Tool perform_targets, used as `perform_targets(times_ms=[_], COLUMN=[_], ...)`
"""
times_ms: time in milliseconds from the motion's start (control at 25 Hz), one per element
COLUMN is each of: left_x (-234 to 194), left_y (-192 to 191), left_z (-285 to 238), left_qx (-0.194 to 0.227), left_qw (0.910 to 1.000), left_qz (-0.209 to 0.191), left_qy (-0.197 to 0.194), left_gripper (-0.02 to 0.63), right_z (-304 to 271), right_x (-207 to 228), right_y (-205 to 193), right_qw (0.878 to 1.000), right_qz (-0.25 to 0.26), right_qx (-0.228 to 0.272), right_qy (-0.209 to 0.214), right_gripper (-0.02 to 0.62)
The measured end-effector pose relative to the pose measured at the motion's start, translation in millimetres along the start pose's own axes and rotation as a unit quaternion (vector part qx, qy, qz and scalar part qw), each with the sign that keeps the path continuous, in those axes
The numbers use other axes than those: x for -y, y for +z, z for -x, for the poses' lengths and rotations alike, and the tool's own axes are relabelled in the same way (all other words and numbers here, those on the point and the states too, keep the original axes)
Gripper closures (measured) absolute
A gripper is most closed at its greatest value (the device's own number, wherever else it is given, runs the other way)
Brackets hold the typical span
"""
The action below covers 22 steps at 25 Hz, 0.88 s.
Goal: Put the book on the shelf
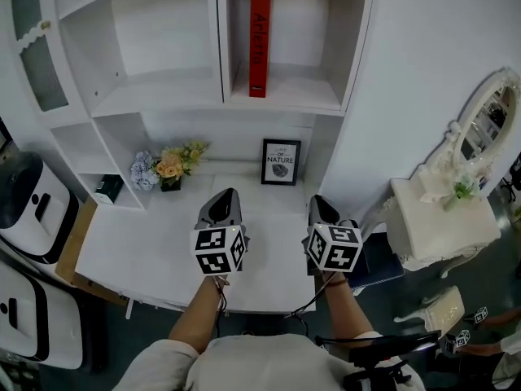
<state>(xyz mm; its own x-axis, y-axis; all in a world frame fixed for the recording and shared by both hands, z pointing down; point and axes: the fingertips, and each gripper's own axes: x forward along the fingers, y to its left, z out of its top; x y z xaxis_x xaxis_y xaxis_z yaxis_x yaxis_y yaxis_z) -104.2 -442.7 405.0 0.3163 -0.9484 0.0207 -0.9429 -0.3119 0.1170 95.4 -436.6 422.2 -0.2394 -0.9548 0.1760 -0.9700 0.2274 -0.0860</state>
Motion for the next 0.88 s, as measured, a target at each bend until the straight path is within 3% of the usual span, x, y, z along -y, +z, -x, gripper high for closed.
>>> perform_targets(times_ms=[280, 600, 880], left_x=[15, 23, 25], left_y=[-1, 6, 6], left_z=[-2, -1, 1], left_qx=[0.000, 0.007, 0.007], left_qw=[0.9999, 0.9996, 0.9997], left_qz=[0.003, -0.022, -0.015], left_qy=[0.014, 0.016, 0.016], left_gripper=[0.598, 0.598, 0.598], right_z=[-1, -1, 2], right_x=[8, 4, 0], right_y=[1, 11, 13], right_qw=[1.000, 0.999, 0.999], right_qz=[0.016, 0.043, 0.036], right_qx=[0.003, 0.011, 0.023], right_qy=[0.027, 0.029, 0.028], right_gripper=[0.574, 0.575, 0.574])
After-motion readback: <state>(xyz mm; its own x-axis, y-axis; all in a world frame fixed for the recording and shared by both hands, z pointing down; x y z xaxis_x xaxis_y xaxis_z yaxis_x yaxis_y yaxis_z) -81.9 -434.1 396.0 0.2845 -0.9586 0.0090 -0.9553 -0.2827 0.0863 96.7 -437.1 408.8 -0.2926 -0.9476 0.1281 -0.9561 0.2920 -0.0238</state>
